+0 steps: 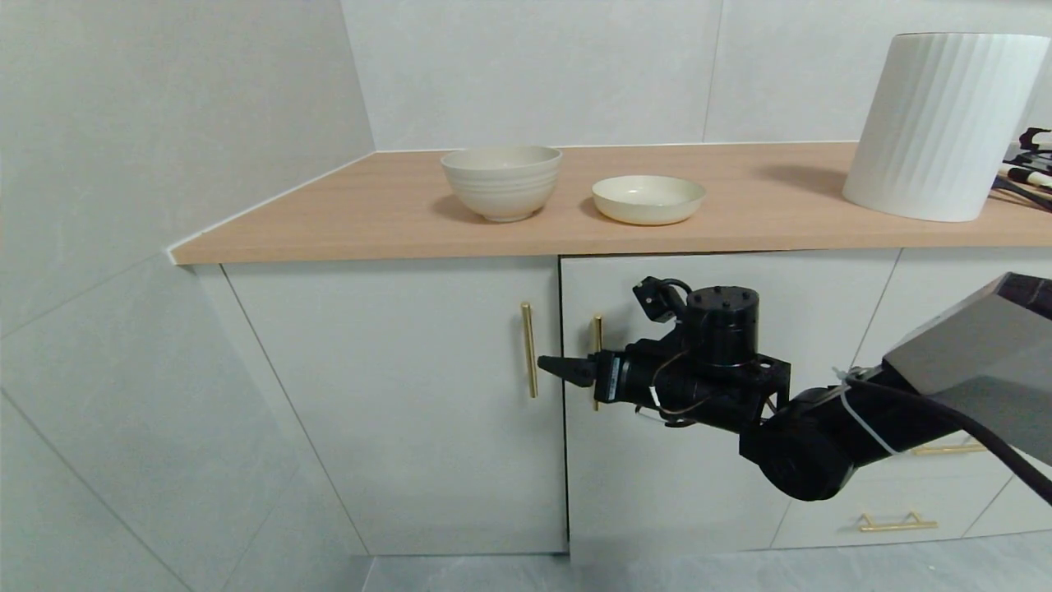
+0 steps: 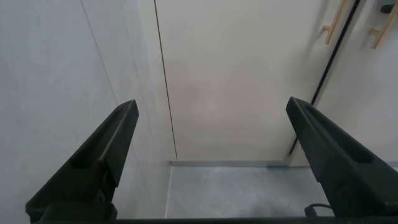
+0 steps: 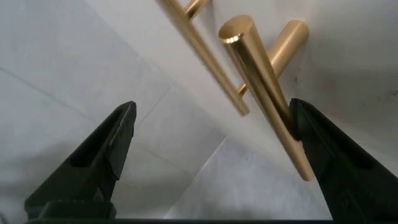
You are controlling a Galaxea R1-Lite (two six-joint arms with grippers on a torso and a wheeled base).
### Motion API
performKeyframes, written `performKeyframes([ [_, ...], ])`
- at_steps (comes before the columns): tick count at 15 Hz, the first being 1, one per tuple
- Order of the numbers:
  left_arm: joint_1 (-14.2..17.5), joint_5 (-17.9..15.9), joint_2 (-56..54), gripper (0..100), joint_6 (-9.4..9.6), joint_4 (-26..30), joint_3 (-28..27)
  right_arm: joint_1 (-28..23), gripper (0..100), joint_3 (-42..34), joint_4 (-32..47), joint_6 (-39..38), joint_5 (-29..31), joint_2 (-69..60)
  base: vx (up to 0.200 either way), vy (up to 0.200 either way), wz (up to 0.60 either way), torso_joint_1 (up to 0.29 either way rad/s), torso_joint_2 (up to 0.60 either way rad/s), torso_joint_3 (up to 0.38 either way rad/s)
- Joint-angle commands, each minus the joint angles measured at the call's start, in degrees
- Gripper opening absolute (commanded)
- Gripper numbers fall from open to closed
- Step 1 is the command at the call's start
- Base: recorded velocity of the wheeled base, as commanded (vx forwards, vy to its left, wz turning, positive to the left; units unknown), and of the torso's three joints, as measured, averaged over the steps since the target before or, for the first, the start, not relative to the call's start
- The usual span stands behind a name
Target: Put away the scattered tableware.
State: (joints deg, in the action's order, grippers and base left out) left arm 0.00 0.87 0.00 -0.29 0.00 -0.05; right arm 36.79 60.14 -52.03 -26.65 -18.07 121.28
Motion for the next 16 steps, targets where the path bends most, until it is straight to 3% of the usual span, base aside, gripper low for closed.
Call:
performKeyframes([
  [1, 0.0, 0.0, 0.0, 100, -0.06, 0.0, 0.0, 0.4, 100, -3.0, 0.2, -0.1, -1.5, -4.2, 0.000, 0.000, 0.00, 0.000, 0.00, 0.000],
  [3, 0.0, 0.0, 0.0, 100, -0.06, 0.0, 0.0, 2.0, 100, -12.0, 1.8, -0.5, -10.4, -11.2, 0.000, 0.000, 0.00, 0.000, 0.00, 0.000],
  [4, 0.0, 0.0, 0.0, 100, -0.06, 0.0, 0.0, 2.2, 100, -14.1, 1.8, -0.5, -11.4, -12.7, 0.000, 0.000, 0.00, 0.000, 0.00, 0.000],
  [9, 0.0, 0.0, 0.0, 100, 0.03, 0.0, 0.0, 2.8, 100, -20.0, 1.4, -0.8, -11.5, -16.7, 0.000, 0.000, 0.00, 0.000, 0.00, 0.000],
  [16, 0.0, 0.0, 0.0, 100, 0.03, 0.0, 0.0, 2.8, 100, -22.1, 0.1, -0.9, -11.5, -18.2, 0.000, 0.000, 0.00, 0.000, 0.00, 0.000],
])
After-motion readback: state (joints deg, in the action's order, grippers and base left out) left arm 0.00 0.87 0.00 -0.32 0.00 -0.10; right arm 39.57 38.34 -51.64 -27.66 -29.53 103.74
